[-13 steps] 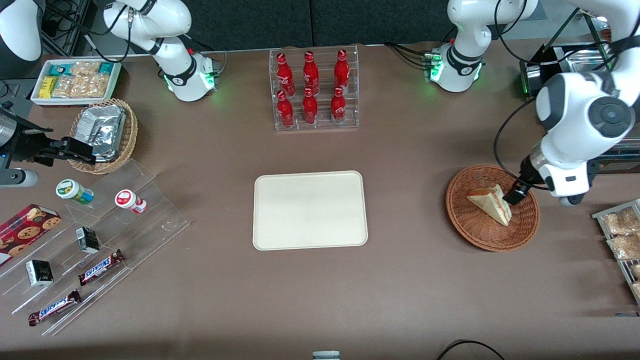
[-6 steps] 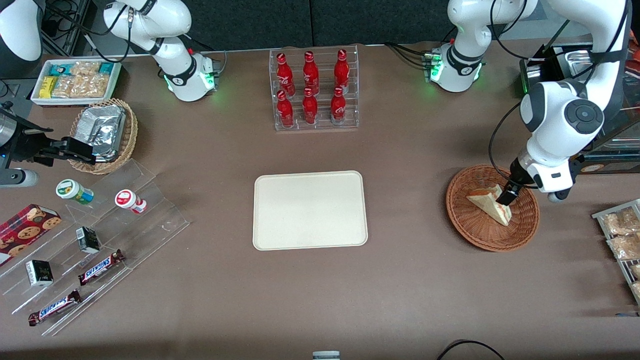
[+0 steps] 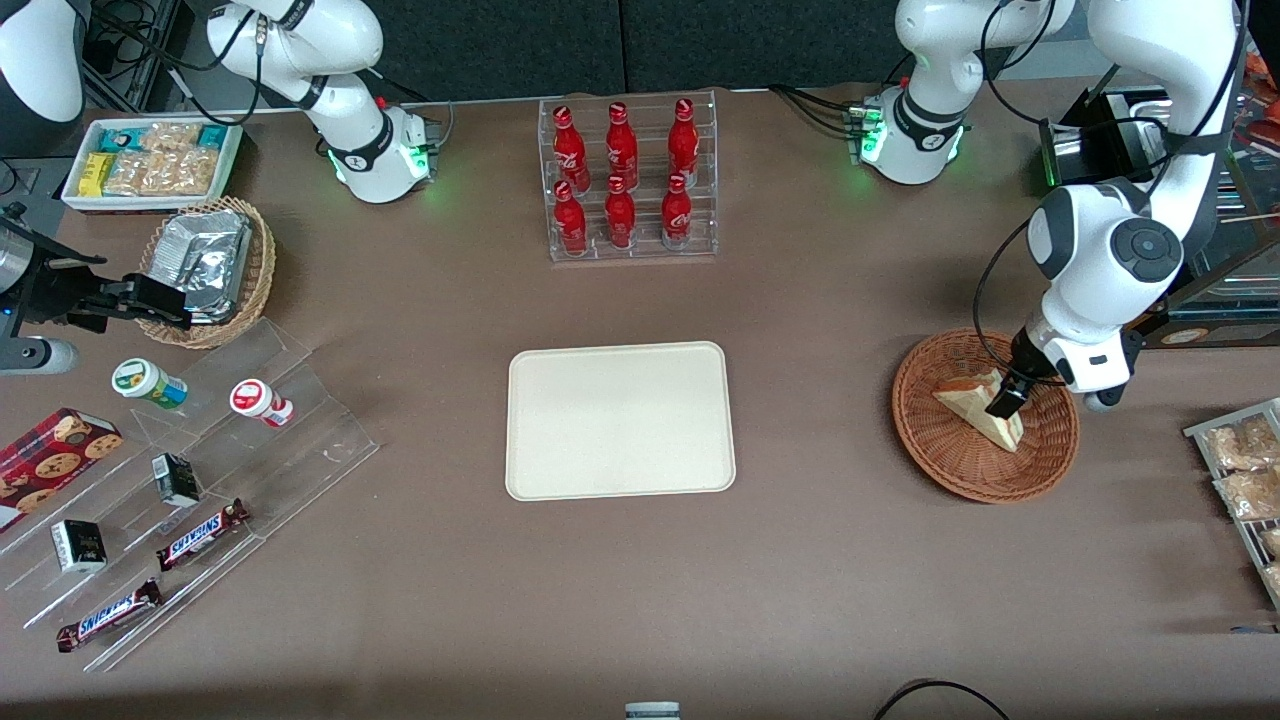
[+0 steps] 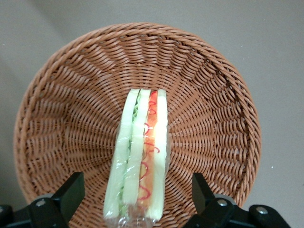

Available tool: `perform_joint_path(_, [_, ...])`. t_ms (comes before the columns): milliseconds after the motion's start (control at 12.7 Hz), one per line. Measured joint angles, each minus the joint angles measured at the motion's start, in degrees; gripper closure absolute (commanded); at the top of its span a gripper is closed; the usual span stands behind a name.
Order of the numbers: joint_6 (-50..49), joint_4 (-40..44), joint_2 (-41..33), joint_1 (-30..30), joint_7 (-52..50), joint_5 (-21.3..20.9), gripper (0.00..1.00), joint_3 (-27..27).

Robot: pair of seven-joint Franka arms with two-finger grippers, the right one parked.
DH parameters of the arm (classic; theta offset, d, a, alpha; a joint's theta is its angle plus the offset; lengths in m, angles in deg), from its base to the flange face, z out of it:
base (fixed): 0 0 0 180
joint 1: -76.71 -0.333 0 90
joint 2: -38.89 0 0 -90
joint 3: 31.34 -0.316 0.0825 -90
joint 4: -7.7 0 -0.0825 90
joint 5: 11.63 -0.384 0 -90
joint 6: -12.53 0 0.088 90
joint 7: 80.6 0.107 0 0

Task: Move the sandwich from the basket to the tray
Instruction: 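Close the left gripper on the wrapped sandwich's edge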

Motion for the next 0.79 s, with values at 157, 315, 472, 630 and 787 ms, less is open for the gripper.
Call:
perform_joint_path(157, [1.6,-0.1,1.2,0.1,-1.0,0.1,0.0,0.2])
perform_joint_path(315, [2.0,-0.2,1.9,0.2,-1.3,0.1,0.0,0.4])
perform_joint_path(472, [2.0,-0.3,2.2,0.3,-1.3,0.1,0.0,0.5])
perform_joint_path(630, [2.0,-0.5,2.6,0.6,-1.2,0.1,0.15,0.7])
perform_joint_path(787, [1.7,-0.6,2.7,1.1,-1.3,0.1,0.77,0.7])
